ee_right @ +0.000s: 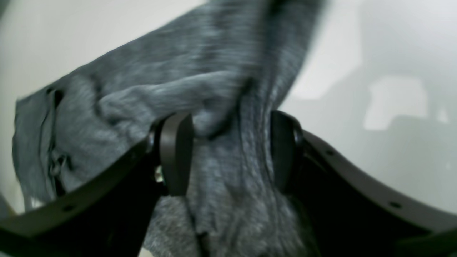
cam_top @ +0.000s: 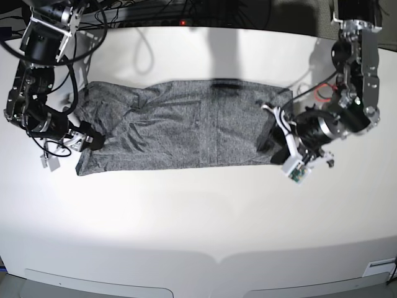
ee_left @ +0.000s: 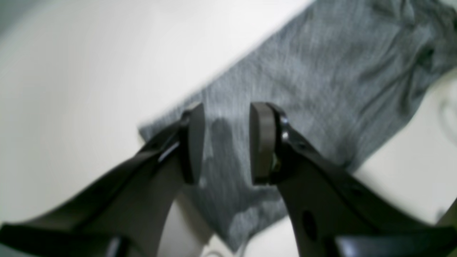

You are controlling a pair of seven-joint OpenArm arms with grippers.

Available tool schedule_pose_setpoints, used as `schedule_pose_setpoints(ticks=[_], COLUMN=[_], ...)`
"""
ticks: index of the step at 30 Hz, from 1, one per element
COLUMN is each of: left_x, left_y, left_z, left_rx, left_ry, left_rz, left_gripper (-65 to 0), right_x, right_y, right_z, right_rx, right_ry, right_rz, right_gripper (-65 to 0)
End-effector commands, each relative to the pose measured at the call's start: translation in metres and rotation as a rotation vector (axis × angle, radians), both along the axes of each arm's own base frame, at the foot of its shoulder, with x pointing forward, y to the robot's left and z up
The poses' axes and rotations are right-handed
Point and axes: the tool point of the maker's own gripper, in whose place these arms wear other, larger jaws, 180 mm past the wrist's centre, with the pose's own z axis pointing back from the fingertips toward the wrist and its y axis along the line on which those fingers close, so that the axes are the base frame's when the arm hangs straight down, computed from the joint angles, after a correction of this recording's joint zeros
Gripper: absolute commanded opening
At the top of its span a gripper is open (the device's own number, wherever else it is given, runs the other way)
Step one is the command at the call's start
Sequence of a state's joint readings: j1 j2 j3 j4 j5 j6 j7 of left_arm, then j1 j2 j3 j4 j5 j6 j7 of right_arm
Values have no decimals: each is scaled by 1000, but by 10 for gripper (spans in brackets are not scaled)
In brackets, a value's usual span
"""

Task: Fold the T-shirt properly
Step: 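Reposition both grippers over the folded bundle, then grasp the strip end with the right gripper and fold it toward the left gripper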

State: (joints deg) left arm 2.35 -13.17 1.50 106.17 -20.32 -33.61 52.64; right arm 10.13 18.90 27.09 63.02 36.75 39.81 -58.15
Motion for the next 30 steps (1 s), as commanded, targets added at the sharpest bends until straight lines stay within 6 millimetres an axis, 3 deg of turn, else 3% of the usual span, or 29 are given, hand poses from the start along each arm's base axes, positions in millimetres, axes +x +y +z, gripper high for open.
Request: schedule_pose_setpoints(ticks=[1,6,10,13,16,17,24,28,30], left_x=[4,-24,-31,-31,-29,-29,-28,-12,-9], left_y=[-2,-5,-5,-5,-6,-6,-1,44,56], left_z=[11,-10,-16,-16,-13,-13,-16,-28,-30], left_rx=[-23,-47,-47,-49,-61,-62,-30,137,185], left_ry=[-42,39,61,58,43,42,45,33,24], left_rz=[-4,-7,-6,-6,-4,-4,13,234,281], left_gripper=[-450,-450,-450,-450,-450,-450,-451,-450,-450], right_x=[0,-5,-5,-2,4,8,41,58,66], right_y=[-1,21,20,20,20,22,43,67,82], right_z=[2,3,4,6,11,16,60,88,95], right_rx=[-14,59,60,60,62,76,194,285,316], right_ry=[11,44,42,37,20,4,-85,-140,-165], right_rz=[23,82,82,83,82,81,137,191,205], right_gripper=[-305,-305,-321,-427,-614,-650,-650,-650,-650])
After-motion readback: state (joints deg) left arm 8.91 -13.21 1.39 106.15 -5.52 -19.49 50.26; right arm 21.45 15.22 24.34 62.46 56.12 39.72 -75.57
